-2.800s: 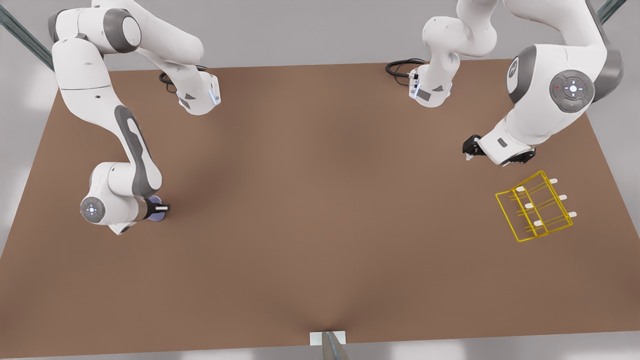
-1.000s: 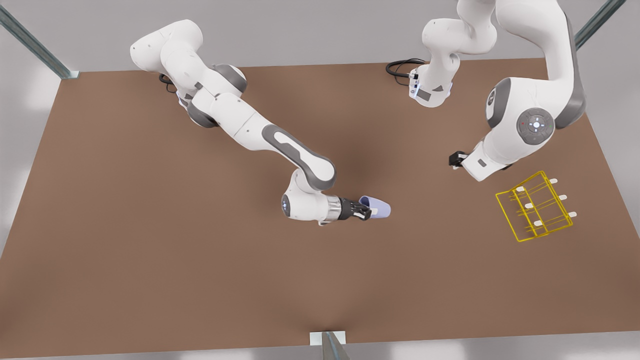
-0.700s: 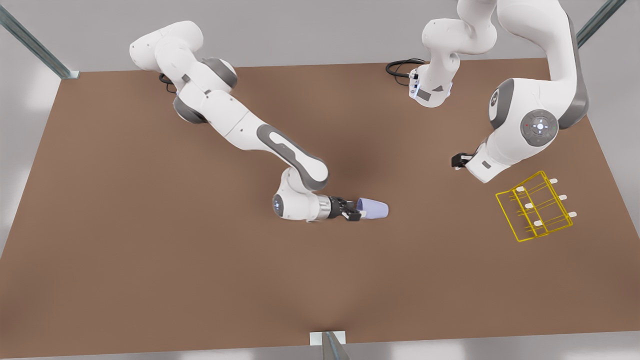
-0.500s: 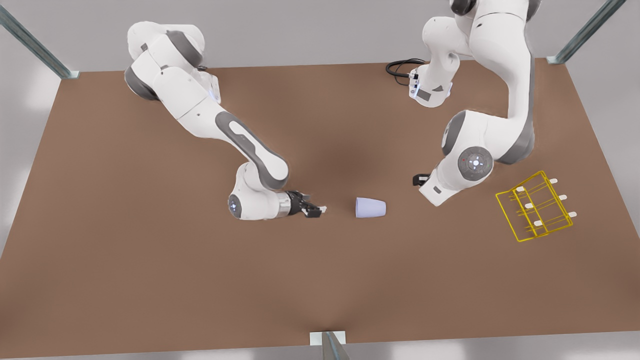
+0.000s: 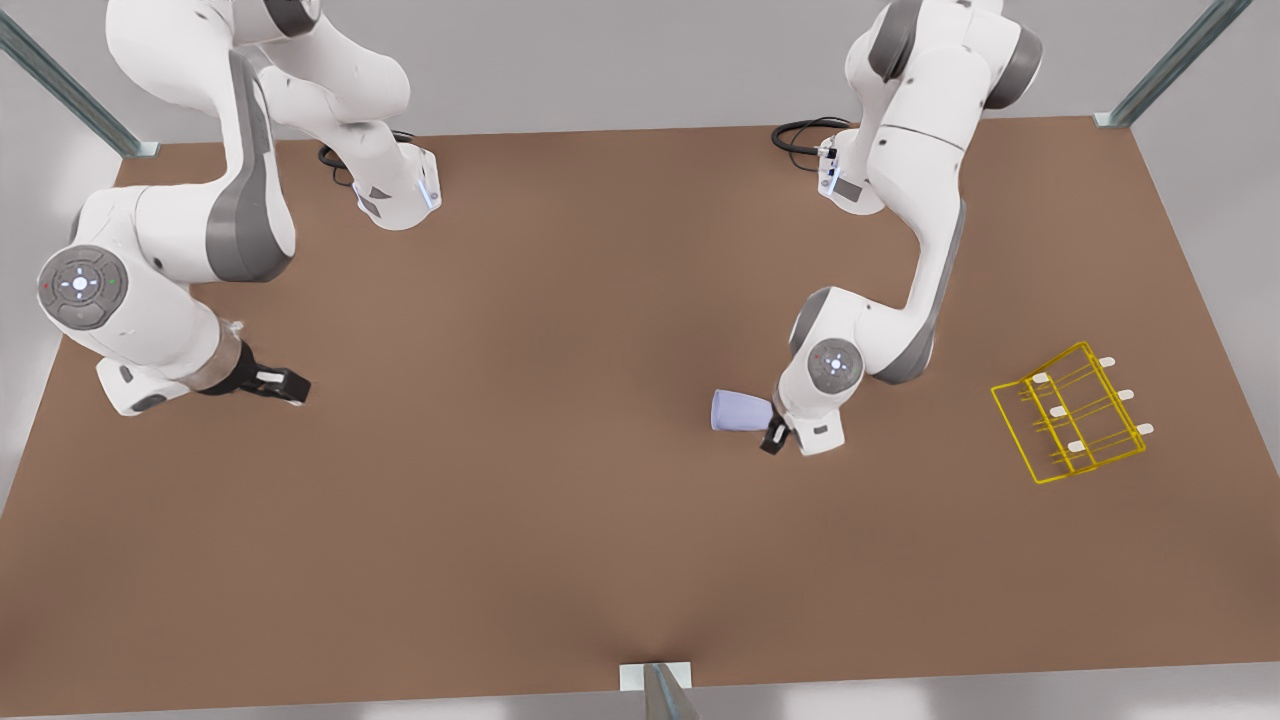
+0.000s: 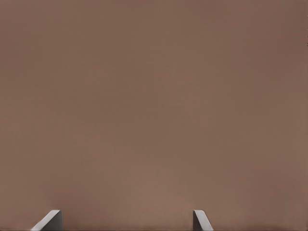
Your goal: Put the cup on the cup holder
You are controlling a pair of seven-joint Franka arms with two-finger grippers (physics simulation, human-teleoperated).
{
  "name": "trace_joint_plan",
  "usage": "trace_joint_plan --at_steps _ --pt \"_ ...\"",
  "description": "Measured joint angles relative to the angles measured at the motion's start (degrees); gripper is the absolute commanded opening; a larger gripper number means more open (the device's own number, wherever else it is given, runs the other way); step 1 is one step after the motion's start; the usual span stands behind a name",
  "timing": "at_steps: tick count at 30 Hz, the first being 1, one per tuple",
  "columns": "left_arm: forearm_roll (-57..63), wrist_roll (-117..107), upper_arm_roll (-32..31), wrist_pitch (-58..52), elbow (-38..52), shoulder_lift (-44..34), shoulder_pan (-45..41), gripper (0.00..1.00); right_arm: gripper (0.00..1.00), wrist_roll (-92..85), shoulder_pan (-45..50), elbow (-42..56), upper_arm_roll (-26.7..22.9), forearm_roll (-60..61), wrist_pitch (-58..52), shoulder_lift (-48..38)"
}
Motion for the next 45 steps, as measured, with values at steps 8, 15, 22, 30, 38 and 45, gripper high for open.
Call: trace_joint_plan --at_steps 8,15,22,30,38,45 --pt "-0.28 -9.73 -3.13 3.31 -1.27 3.11 0.38 1.00 1.00 -8.61 0.32 0.20 0.08 -0.66 -0.41 0.93" --pt "-3.41 -16.44 -3.33 4.14 -0.88 4.25 0.35 1.00 1.00 -13.53 0.10 0.25 0.07 -0.58 -0.49 1.28" --pt "-4.45 -22.31 -3.33 5.87 -0.76 6.25 -0.08 1.00 1.00 -16.85 0.00 0.39 -0.17 -0.67 0.31 1.36" --pt "-4.34 -26.70 -3.59 8.15 -0.78 8.84 -1.14 1.00 1.00 -19.38 -2.12 0.74 -0.29 0.39 1.50 2.34" --pt "-4.41 -29.34 -3.59 9.12 -0.77 9.28 -1.51 0.67 1.00 -20.98 -1.93 0.81 -0.28 0.77 2.28 2.44" --pt "-2.92 -30.65 0.24 -0.60 10.06 6.28 -0.94 0.69 1.00 -21.89 -1.95 0.81 -0.28 0.76 2.47 2.51"
